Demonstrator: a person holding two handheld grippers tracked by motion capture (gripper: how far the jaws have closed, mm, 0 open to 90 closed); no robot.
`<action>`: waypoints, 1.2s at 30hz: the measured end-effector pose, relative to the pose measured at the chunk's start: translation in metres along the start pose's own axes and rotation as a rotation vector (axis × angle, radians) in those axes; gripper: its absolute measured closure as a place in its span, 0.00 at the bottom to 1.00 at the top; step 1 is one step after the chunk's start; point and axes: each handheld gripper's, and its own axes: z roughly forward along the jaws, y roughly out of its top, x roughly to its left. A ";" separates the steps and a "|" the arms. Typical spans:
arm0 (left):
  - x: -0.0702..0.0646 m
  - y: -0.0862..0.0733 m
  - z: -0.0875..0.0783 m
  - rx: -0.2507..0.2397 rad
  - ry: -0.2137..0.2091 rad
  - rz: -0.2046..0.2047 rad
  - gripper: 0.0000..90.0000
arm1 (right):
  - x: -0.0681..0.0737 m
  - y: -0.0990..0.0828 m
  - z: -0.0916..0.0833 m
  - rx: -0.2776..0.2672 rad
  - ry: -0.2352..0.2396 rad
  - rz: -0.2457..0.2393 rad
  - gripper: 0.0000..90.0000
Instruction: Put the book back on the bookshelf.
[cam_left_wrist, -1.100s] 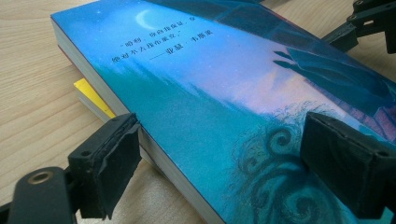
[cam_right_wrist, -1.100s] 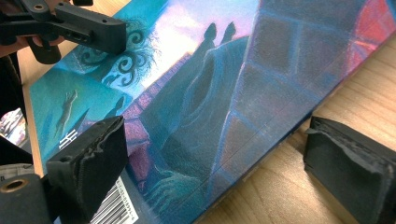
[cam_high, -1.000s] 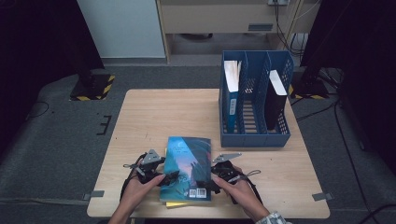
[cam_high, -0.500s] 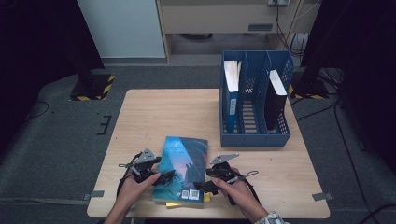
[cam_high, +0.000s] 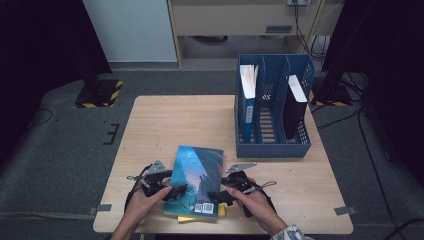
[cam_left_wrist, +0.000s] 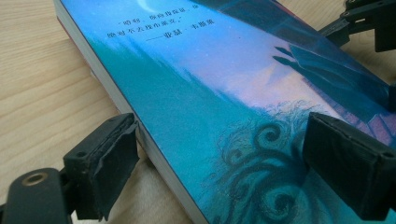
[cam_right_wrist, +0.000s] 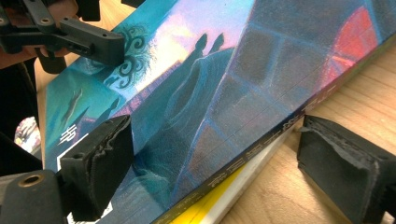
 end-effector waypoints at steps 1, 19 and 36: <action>0.001 0.001 0.001 -0.001 -0.005 0.000 0.11 | -0.001 0.000 0.000 -0.003 0.004 0.010 0.11; 0.001 0.001 -0.009 0.005 0.038 0.033 0.21 | -0.018 0.013 -0.004 0.018 -0.028 0.041 0.14; 0.012 0.005 0.004 0.008 -0.052 -0.023 0.18 | -0.016 0.030 0.007 0.118 -0.009 0.028 0.08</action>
